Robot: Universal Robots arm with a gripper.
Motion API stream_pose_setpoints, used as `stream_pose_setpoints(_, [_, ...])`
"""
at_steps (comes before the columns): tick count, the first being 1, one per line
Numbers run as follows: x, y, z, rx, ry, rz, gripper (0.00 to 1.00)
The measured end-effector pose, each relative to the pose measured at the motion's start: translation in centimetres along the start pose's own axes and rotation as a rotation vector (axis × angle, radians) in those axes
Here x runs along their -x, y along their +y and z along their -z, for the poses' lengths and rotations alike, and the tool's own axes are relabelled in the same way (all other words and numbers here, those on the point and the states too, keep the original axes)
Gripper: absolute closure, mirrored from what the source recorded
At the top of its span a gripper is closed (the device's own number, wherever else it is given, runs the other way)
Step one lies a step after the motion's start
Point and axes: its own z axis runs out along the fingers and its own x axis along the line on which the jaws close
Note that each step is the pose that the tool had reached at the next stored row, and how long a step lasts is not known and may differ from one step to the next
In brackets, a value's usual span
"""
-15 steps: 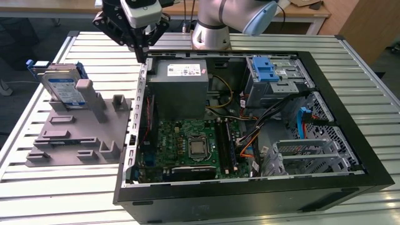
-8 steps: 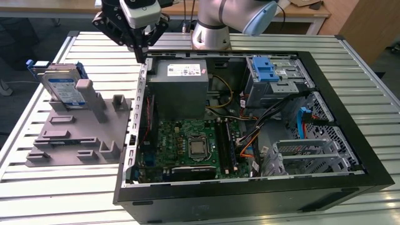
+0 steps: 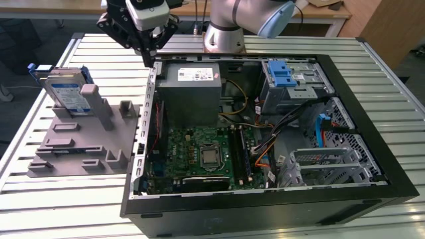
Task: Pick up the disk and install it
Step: 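Reach for the disk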
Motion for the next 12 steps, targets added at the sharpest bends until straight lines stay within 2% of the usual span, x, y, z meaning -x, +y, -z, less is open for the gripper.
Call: stream_pose_setpoints(12, [-0.27,-0.02,-0.05,0.0000,0.0000,0.000,0.89])
